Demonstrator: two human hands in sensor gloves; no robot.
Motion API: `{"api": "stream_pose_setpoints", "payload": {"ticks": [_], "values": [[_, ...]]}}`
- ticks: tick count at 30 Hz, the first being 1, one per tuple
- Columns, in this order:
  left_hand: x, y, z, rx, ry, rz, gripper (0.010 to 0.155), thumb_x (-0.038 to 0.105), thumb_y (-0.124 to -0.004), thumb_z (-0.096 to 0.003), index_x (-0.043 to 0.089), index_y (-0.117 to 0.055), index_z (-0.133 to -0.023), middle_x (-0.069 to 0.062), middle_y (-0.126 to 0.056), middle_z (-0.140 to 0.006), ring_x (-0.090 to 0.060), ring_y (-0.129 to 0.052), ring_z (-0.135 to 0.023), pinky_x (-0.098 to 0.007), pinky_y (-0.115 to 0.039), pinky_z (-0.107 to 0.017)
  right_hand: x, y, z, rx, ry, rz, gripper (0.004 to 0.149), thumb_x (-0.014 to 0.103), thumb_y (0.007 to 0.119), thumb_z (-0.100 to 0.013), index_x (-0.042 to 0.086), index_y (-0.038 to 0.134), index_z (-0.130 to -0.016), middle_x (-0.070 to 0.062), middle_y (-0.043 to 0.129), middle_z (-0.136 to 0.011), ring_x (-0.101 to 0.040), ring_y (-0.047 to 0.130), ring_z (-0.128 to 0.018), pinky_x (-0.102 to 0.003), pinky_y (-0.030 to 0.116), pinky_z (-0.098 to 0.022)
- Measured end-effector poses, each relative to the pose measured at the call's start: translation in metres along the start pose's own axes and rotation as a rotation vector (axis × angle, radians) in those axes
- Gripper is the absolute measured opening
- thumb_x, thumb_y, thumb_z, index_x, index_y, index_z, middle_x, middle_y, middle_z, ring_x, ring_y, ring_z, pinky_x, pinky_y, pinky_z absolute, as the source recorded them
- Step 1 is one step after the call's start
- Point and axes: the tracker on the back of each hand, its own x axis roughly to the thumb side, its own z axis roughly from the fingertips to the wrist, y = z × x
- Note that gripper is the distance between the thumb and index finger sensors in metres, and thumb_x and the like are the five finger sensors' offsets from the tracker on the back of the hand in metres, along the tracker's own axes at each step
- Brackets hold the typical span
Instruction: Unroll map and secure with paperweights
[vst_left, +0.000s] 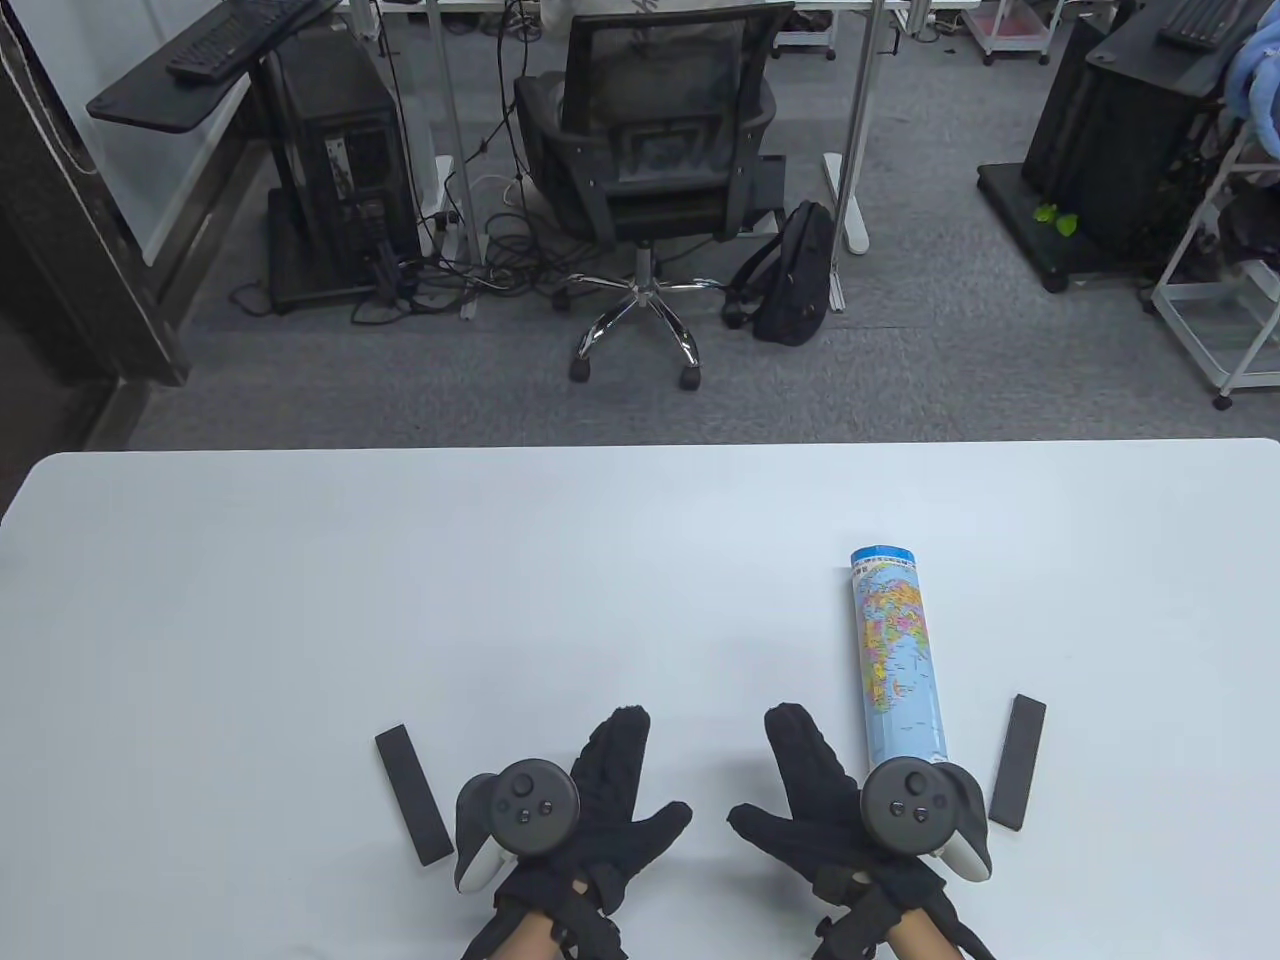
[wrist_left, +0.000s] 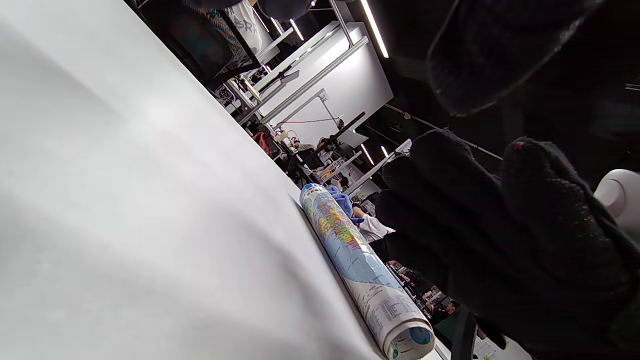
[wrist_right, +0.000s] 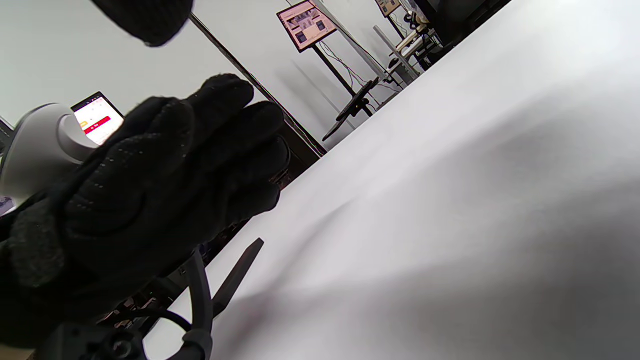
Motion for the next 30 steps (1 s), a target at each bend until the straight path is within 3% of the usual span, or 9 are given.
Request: {"api": "stream_pose_setpoints", "payload": {"ticks": [7,13,21,24,30], "values": [[0.0,0.0,0.0,0.003,-0.007,0.006,0.088,0.056,-0.072,-0.0531,0.017,-0.016,-0.109,-0.02,-0.025,-0.114,-0.05,-0.032,-0.101,-0.068,-0.038,-0.067,0.009,-0.022,0.005,-0.13,-0.017,0.042,0.086,0.047,0.072,-0.056,0.001,0.019,-0.106,-0.036,0.012,-0.106,-0.064,0.019,-0.09,-0.074,0.028,-0.058],[0.001,-0.001,0.0,0.001,-0.011,0.008,0.088,0.056,-0.072,-0.0531,0.017,-0.016,-0.108,-0.019,-0.025,-0.114,-0.05,-0.032,-0.102,-0.068,-0.037,-0.067,-0.006,-0.037,0.009,-0.24,0.188,0.272,0.088,0.047,0.073,-0.056,0.001,0.017,-0.105,-0.036,0.007,-0.105,-0.065,0.013,-0.088,-0.076,0.021,-0.055],[0.0,-0.001,0.0,-0.002,0.005,-0.009,0.088,0.056,-0.072,-0.0531,0.017,-0.015,-0.108,-0.02,-0.025,-0.113,-0.051,-0.032,-0.101,-0.068,-0.038,-0.067,-0.046,-0.031,0.003,-0.035,0.539,0.582,0.09,0.048,0.072,-0.056,0.003,0.01,-0.104,-0.04,0.005,-0.104,-0.066,0.014,-0.089,-0.076,0.02,-0.056],[0.0,-0.001,0.001,-0.005,0.016,-0.013,0.088,0.055,-0.072,-0.0531,0.016,-0.016,-0.108,-0.021,-0.025,-0.113,-0.051,-0.032,-0.101,-0.068,-0.038,-0.067,-0.055,-0.025,0.002,0.027,0.575,0.562,0.088,0.045,0.072,-0.056,0.003,0.011,-0.104,-0.04,0.012,-0.105,-0.065,0.02,-0.091,-0.076,0.023,-0.057],[0.0,-0.001,0.0,-0.014,0.026,-0.021,0.088,0.055,-0.072,-0.0532,0.016,-0.015,-0.108,-0.021,-0.025,-0.113,-0.051,-0.031,-0.101,-0.068,-0.038,-0.067,-0.059,-0.019,0.0,0.052,0.609,0.631,0.085,0.041,0.073,-0.056,0.005,0.012,-0.104,-0.042,0.013,-0.104,-0.068,0.023,-0.089,-0.077,0.028,-0.057]]}}
